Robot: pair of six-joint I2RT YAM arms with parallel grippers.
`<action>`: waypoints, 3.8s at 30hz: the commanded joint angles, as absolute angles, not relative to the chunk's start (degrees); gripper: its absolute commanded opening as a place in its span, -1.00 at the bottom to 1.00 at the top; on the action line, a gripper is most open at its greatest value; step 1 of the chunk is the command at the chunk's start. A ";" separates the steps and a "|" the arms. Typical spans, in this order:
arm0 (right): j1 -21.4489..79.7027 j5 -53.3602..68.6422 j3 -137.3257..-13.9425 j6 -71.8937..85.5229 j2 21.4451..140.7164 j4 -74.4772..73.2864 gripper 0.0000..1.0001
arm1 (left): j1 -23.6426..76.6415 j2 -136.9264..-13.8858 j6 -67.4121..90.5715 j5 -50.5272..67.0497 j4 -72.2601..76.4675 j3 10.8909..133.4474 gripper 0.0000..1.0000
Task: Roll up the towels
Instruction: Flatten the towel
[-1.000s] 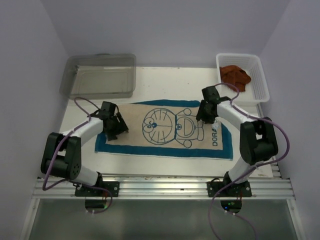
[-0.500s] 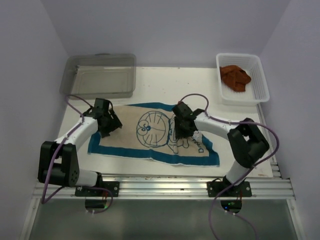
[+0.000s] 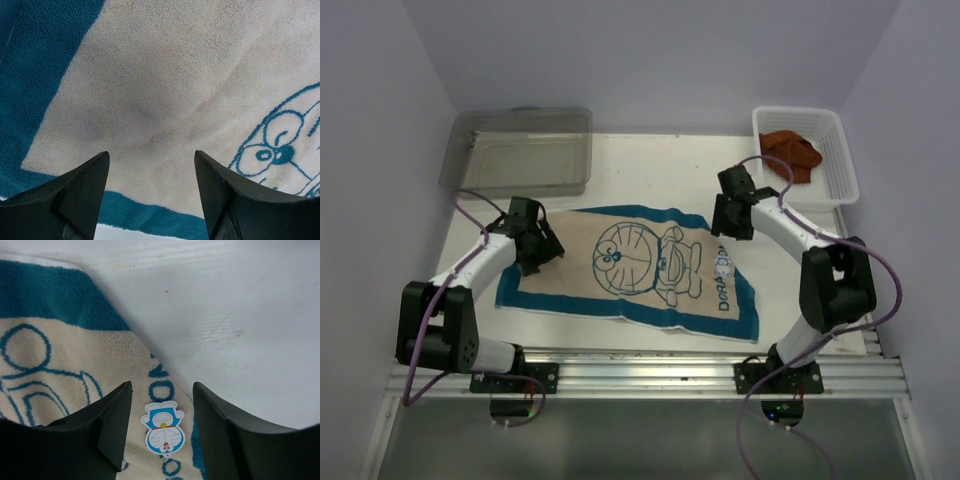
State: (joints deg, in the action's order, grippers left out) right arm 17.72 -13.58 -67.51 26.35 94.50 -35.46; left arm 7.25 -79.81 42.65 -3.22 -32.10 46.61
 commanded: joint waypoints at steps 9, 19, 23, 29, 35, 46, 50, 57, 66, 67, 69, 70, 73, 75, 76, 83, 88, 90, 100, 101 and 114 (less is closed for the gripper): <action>17.05 -8.78 -68.73 23.82 103.97 -33.40 -0.33 | 7.21 -78.57 41.22 -2.29 -32.52 46.93 0.46; 20.29 -27.67 -64.87 26.10 85.70 -33.66 -1.00 | 7.21 -77.87 39.99 -2.81 -33.05 47.55 0.46; 29.76 -35.24 -62.85 29.86 86.56 -36.91 -0.73 | 7.21 -78.22 39.81 -2.37 -32.52 47.29 0.45; 37.88 -35.94 -61.17 34.10 95.53 -38.58 -0.37 | 7.21 -79.19 39.55 -2.11 -32.17 46.76 0.45; 36.22 -38.33 -63.72 31.03 90.36 -40.78 -0.01 | 7.21 -79.36 39.20 -1.93 -32.26 47.11 0.45; 19.43 -17.15 -63.98 26.46 88.93 -33.49 0.13 | 7.21 -79.37 39.46 -1.23 -31.82 46.50 0.45; 17.23 -12.57 -66.79 26.98 95.26 -32.44 0.13 | 7.21 -79.19 39.37 -0.97 -31.82 46.76 0.45; 17.14 -10.54 -65.05 27.16 100.47 -30.32 -0.56 | 7.21 -78.66 39.29 -0.79 -31.99 46.41 0.44; 17.23 -26.10 -55.22 29.44 76.06 -26.73 -1.00 | 7.21 -79.28 39.20 -0.79 -31.38 46.14 0.44; 17.31 -25.41 -51.11 28.57 73.07 -23.15 -1.00 | 7.21 -79.45 39.20 -0.79 -31.20 46.06 0.44; 17.92 -22.44 -45.65 28.30 65.67 -20.49 -0.96 | 7.21 -80.15 39.11 -0.70 -30.59 45.88 0.44; 18.28 -21.46 -44.22 28.47 64.35 -19.70 -0.78 | 7.21 -80.50 39.20 -0.62 -30.50 45.88 0.44; 22.47 -21.09 -40.36 29.70 65.73 -20.82 -0.34 | 7.21 -81.99 39.11 -0.26 -29.71 45.88 0.44; 25.82 -23.89 -40.34 31.11 70.19 -23.54 -0.07 | 7.21 -82.44 39.20 -0.26 -29.36 45.88 0.44; 27.93 -25.73 -41.47 32.24 71.62 -26.51 0.03 | 7.21 -82.88 39.20 -0.26 -29.36 45.97 0.43; 28.30 -30.66 -47.28 29.36 71.01 -30.67 0.06 | 7.21 -83.93 39.72 1.39 -29.09 45.97 0.44; 24.45 -32.18 -54.31 26.28 74.70 -33.49 -0.01 | 7.21 -84.55 40.52 2.29 -28.65 45.53 0.44; 21.72 -26.15 -55.36 24.88 76.10 -32.79 0.08 | 7.21 -84.38 40.43 0.62 -29.70 45.79 0.44; 18.02 -17.49 -62.40 24.07 88.50 -34.37 0.26 | 7.21 -80.50 39.37 -8.79 -32.08 46.06 0.72; 18.10 -16.53 -62.32 24.34 88.77 -34.19 0.26 | 7.21 -81.12 39.55 -8.44 -30.77 45.62 0.71; 18.02 -13.18 -63.63 25.93 88.16 -33.66 0.25 | 10.28 -92.20 44.91 -8.79 -27.33 43.68 -0.53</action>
State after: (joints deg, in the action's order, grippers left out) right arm 17.98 -14.79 -61.17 25.12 89.49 -33.82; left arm 9.43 -88.05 41.80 -11.70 -30.74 46.41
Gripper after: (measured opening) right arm 0.626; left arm 0.339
